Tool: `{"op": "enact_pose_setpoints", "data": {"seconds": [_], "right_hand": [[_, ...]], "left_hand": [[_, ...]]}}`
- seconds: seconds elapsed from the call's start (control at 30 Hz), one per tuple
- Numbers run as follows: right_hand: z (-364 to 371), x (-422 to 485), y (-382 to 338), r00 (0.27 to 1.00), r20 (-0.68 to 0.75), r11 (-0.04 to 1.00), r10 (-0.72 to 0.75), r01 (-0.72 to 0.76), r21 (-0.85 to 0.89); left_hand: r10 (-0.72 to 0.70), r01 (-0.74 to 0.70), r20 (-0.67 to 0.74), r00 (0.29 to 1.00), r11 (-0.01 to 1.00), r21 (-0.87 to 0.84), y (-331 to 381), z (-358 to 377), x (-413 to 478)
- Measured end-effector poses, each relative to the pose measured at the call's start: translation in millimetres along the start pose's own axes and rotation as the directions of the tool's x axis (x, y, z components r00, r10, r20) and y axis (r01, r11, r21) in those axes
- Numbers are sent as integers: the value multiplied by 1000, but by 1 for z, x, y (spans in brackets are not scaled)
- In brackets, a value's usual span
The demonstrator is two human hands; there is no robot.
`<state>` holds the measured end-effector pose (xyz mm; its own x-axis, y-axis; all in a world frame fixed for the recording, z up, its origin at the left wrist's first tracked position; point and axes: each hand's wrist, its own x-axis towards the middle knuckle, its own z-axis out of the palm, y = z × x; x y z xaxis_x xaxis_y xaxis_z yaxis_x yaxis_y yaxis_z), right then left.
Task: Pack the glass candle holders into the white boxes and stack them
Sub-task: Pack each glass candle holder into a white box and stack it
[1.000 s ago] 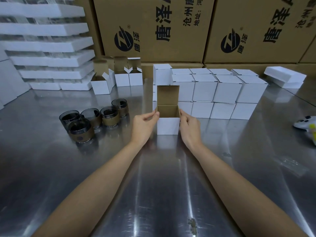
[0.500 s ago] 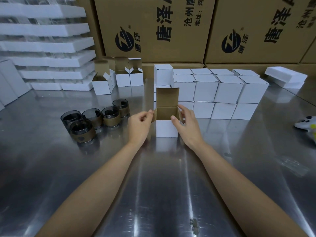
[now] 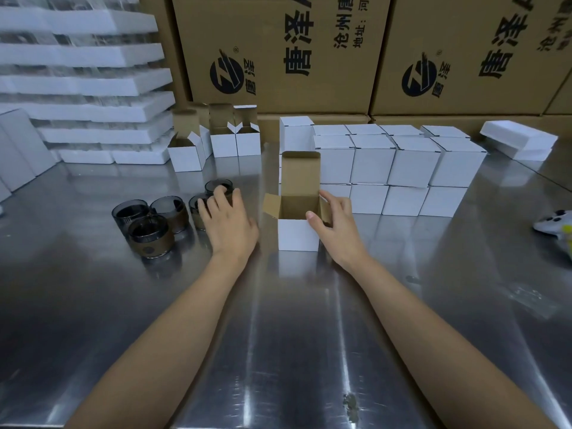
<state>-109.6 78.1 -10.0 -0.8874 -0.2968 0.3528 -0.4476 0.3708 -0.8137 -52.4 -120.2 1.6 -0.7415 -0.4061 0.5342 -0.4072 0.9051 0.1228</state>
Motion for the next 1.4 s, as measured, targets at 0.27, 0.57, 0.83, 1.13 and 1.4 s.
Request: {"op": "enact_pose_setpoints", "data": {"seconds": [0.27,0.57,0.83,1.13,1.4], "right_hand": [[-1,0,-2,1000,-12,999,-14,14,-30],[-1,1,-2,1000,-19,999,-9,8,-32],[0,3,0,999,-29,999,13,-15,-42],[1,3,1,1000,-23,999,5,-6,-41],[1,1,-1,999,14,998,-44,44,-43]], "left_hand": [[313,-314,-45,949,917,-247,25,2,-12],[40,35,117,992,817,-576,3,21,3],[37,220,331,943,677,-703,-4,20,8],[-90,425,418,904,297,-855,-8,11,15],[-320,232,231,919,-35,-972,8,-26,15]]}}
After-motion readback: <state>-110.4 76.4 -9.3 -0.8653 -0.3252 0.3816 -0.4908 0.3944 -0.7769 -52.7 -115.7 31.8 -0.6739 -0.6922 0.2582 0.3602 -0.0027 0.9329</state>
